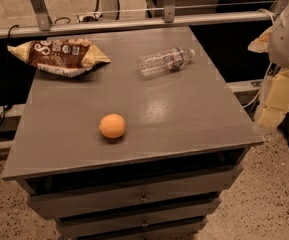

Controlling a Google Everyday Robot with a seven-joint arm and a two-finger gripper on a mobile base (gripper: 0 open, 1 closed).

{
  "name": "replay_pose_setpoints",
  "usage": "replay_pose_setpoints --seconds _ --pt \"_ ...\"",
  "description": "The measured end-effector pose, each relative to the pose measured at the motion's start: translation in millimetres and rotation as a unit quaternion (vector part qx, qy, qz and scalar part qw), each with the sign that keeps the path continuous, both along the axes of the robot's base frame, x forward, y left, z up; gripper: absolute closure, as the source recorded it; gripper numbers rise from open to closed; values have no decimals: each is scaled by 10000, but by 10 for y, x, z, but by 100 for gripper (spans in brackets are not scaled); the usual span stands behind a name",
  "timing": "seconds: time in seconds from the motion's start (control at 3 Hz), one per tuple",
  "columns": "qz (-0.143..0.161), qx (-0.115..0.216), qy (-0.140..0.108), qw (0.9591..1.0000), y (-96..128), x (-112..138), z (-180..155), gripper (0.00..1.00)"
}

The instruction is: Pick brown chip bag

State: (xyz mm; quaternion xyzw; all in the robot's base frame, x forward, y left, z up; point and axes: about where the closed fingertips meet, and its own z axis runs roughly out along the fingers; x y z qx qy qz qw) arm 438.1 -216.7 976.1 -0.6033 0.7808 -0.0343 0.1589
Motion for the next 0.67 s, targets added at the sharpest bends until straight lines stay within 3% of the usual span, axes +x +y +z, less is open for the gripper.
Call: replay_pose_setpoints --seconds 0.33,0.67 --pt "1 9 -23 10000 5 7 6 0" --pt "89 303 -144 9994 178 346 -102 0"
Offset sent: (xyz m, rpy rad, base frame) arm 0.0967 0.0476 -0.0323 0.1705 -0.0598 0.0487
